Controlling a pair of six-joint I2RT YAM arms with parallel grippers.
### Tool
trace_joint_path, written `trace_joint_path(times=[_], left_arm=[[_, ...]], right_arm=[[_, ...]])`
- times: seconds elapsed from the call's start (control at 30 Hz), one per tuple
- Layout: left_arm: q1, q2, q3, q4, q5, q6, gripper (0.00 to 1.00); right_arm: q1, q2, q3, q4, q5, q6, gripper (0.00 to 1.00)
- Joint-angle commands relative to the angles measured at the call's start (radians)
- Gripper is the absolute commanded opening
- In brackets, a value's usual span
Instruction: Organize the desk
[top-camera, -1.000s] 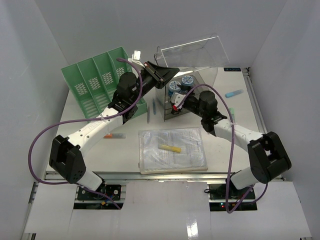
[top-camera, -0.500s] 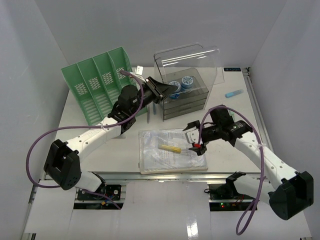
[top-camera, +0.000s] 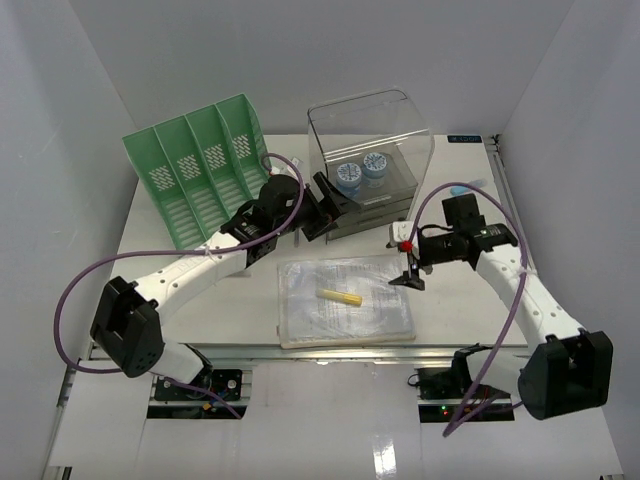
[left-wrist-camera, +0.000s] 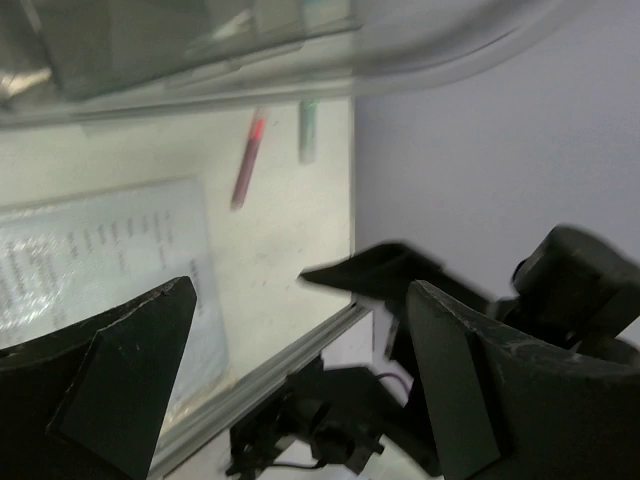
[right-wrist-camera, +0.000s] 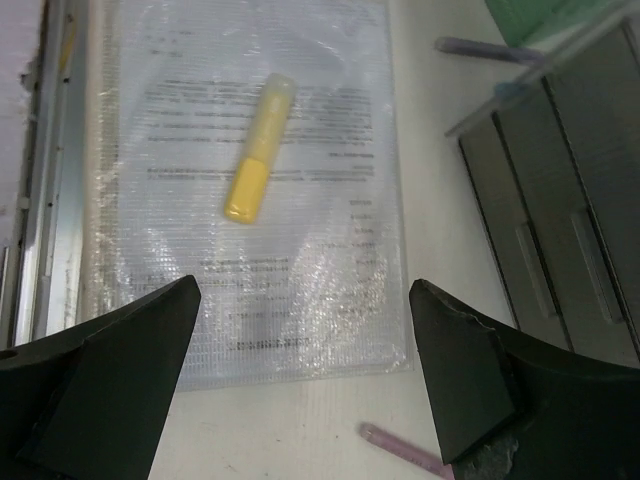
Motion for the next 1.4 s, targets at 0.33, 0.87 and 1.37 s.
trace_joint_path(times=[0.33,0.87,1.37], left_arm=[[-0.014,-0.127,-0.227,-0.062,0.078,0.343,0.91],[-0.011,-0.766,-0.759,0.339,-0.101,0.376,0.91],[-0.013,-0.975,-0.849,0.212,-0.167,0.284,0.91]], right_arm=[[-0.213,0.184,0.031,0.450,-0.122,0.825,0.90],[-0.204,0.435,-0.273,1.673,0.132,1.981,0.83],[-0.195,0.701,-0.178,2.003,0.179,2.284,0.54]])
